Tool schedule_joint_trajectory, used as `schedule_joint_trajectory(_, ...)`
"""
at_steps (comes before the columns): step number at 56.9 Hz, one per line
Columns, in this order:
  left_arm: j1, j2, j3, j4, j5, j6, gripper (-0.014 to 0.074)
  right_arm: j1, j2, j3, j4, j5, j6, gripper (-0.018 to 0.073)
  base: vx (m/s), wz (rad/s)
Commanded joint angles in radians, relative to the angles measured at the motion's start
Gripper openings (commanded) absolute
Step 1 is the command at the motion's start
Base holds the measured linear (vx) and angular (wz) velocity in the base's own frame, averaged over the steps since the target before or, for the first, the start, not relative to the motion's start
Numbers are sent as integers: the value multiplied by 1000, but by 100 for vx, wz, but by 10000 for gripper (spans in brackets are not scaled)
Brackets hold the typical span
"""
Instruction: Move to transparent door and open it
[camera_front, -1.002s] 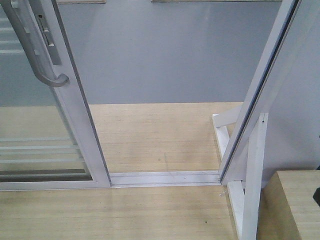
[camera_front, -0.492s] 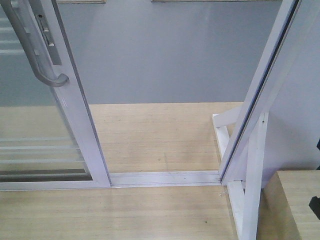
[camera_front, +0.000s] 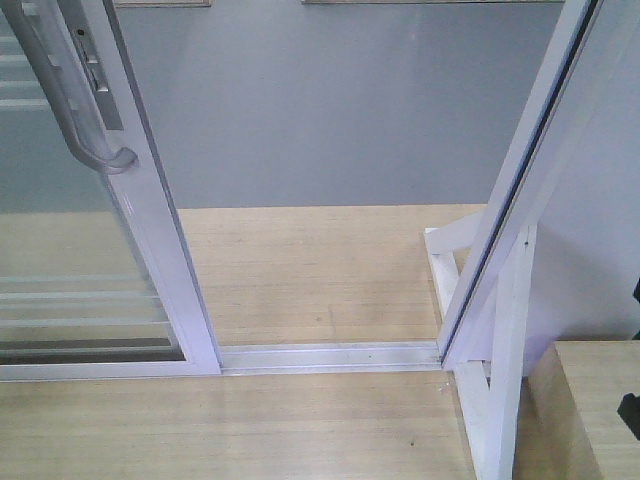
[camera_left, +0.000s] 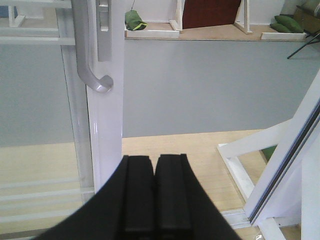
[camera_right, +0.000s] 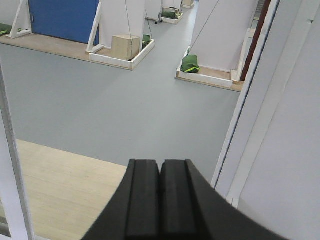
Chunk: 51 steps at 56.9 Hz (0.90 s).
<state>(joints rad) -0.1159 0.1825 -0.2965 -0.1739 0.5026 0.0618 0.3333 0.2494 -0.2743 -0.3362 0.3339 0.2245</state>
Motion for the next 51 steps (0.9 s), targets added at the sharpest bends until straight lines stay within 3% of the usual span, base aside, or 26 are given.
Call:
schedule_joint_trajectory(1, -4, -18, -24, -4, -78, 6, -3, 2, 8, -29, -9, -70, 3, -1, 0, 0)
schedule_joint_trajectory(5, -4, -72, -11, 49, -102, 28, -3, 2, 8, -29, -9, -70, 3, -1, 0, 0)
schedule_joint_trajectory(11, -4, -163, 88, 107, -245, 29, -3, 2, 8, -29, -9, -70, 3, -1, 0, 0)
schedule_joint_trajectory(22, -4, -200, 346, 51, -585, 1, -3, 2, 8, -29, -9, -70, 3, -1, 0, 0)
schedule_joint_trajectory(27, -4, -210, 338, 67, -514, 40, -3, 2, 8, -29, -9, -70, 3, -1, 0, 0)
schedule_joint_trajectory(34, -4, -209, 338, 64, -476, 33, -3, 2, 8, -29, -11, -69, 3, -1, 0, 0)
schedule_joint_trajectory(51, -4, -209, 338, 64, -474, 34, -3, 4, 8, -29, -11, -70, 3, -1, 0, 0)
